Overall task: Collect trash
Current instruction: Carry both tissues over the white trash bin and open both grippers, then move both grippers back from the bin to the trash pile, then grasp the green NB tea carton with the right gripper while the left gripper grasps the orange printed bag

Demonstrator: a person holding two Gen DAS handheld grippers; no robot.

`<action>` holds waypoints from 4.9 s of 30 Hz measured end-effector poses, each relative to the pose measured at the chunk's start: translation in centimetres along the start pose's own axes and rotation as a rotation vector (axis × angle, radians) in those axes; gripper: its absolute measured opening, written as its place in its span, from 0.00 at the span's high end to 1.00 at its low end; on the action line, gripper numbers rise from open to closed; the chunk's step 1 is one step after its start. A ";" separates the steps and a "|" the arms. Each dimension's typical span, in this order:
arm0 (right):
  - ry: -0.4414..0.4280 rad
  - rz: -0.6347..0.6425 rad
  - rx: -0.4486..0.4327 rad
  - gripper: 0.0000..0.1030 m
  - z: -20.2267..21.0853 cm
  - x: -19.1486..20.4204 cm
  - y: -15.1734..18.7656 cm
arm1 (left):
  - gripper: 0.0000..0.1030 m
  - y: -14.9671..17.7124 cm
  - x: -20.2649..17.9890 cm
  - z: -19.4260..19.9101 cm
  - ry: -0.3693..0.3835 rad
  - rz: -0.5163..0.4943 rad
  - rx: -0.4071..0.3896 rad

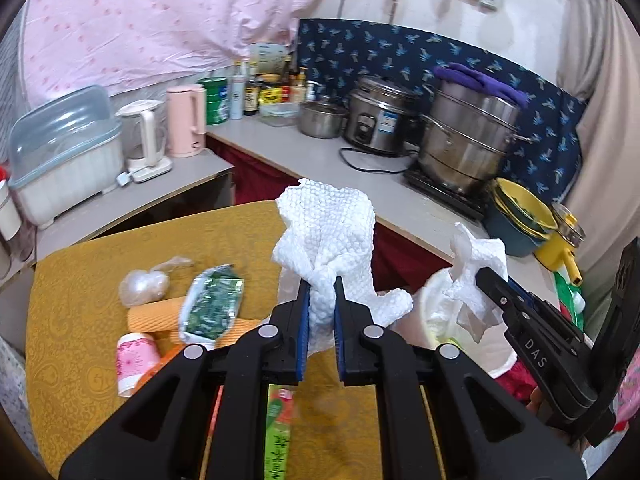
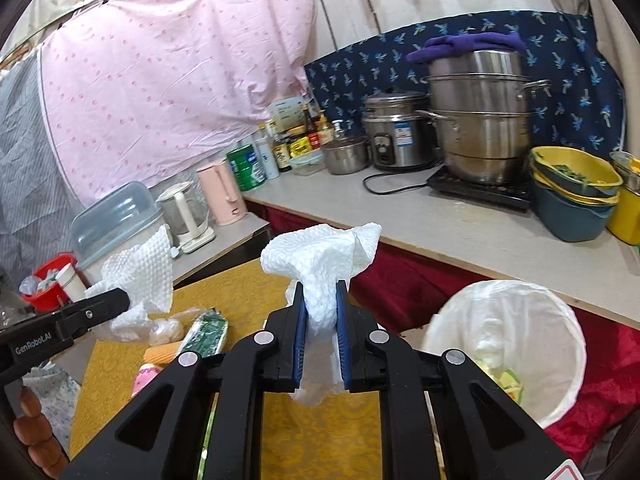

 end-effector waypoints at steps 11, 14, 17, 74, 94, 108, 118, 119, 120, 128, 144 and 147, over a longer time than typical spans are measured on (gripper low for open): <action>0.093 -0.099 -0.039 0.87 3.4 -8.2 0.2 | 0.90 0.6 -9.2 -2.6 0.086 -0.144 0.038; 0.112 -0.127 -0.038 0.87 3.6 -10.3 0.5 | 0.90 1.1 -11.6 -3.6 0.097 -0.179 0.052; 0.131 -0.156 -0.035 0.87 3.7 -12.4 1.0 | 0.90 1.5 -13.8 -4.8 0.114 -0.210 0.073; 0.208 -0.291 0.001 0.47 -1.5 -21.5 3.5 | 0.39 2.0 -20.2 -17.0 0.076 -0.266 0.160; 0.169 -0.134 -0.034 0.32 1.6 -10.7 -0.1 | 0.27 -1.0 -10.3 -7.6 -0.014 -0.137 0.009; 0.113 -0.010 0.041 0.29 1.2 -1.8 1.6 | 0.22 0.9 0.6 -3.1 -0.150 -0.032 -0.002; 0.017 0.050 0.160 0.29 -1.4 5.0 6.7 | 0.20 6.0 10.4 -1.2 -0.273 0.037 0.056; 0.005 0.056 0.180 0.29 -1.8 5.8 7.5 | 0.20 6.7 11.4 -1.0 -0.278 0.046 0.065; -0.007 0.064 0.199 0.29 -2.2 6.6 8.3 | 0.20 7.5 12.3 -0.8 -0.282 0.054 0.073; -0.062 0.142 0.338 0.29 -5.2 12.1 14.6 | 0.17 12.3 17.1 -0.4 -0.297 0.115 0.137; -0.023 0.181 0.497 0.29 -9.2 16.0 21.4 | 0.16 16.4 19.3 -1.8 -0.238 0.183 0.199; 0.005 0.195 0.496 0.29 -9.7 15.9 21.8 | 0.16 16.5 19.6 -2.1 -0.226 0.194 0.205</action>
Point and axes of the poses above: each gripper's, at about its wrist camera, not at the fingertips, and z roughly against the way its jaws point, x to its left, y to its underside, the point moved 4 cm from there along -z, roughly the way its jaws point, and after that the axes turned 6 degrees about x, right-handed, at the moved point
